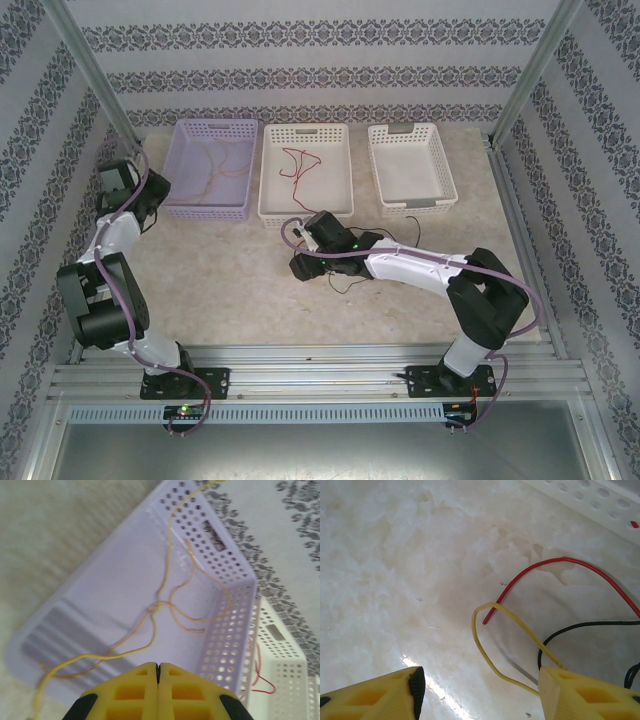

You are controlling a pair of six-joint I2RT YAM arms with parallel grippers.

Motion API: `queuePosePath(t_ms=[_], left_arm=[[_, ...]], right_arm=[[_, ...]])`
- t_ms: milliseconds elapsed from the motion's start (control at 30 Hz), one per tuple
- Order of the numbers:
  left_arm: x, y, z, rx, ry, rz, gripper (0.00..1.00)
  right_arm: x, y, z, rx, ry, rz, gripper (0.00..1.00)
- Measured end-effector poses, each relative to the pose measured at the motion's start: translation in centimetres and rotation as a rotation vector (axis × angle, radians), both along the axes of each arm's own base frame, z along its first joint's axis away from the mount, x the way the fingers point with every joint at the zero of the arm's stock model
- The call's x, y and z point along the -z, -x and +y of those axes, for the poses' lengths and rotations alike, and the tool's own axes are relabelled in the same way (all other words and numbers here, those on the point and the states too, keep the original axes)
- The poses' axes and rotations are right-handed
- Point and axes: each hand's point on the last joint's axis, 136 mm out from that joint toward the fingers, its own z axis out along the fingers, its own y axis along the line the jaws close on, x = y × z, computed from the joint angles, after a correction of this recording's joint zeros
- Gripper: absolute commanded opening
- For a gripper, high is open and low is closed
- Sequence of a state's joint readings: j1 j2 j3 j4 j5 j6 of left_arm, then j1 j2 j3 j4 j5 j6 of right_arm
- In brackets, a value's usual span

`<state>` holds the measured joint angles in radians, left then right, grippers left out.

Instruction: Untangle the cables

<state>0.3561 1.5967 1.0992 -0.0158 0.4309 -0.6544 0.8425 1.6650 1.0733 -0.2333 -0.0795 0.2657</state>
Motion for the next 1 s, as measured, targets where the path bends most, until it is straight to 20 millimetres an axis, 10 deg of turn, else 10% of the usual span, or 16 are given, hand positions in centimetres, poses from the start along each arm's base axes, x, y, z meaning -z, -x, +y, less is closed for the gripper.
queuePosePath(t_ms=[133,500,1000], left_arm=[[0.1,-1.0,-1.9,0.050,0.007,0.006,0.00],[8.1,6.0,-4.0,-0.003,0.099,0.182,0.63],[8.5,6.8,-0.9,-0.074,-0.127,0.187,0.66]], right_arm=[[-0.1,0.0,0.0,0.000,-0.002,-0.001,0.62],[-0.6,0.2,0.2,-0.010,-0.019,0.000,0.63],[-0.6,0.8,0.7,-0.030,-0.028,0.003,0.63]])
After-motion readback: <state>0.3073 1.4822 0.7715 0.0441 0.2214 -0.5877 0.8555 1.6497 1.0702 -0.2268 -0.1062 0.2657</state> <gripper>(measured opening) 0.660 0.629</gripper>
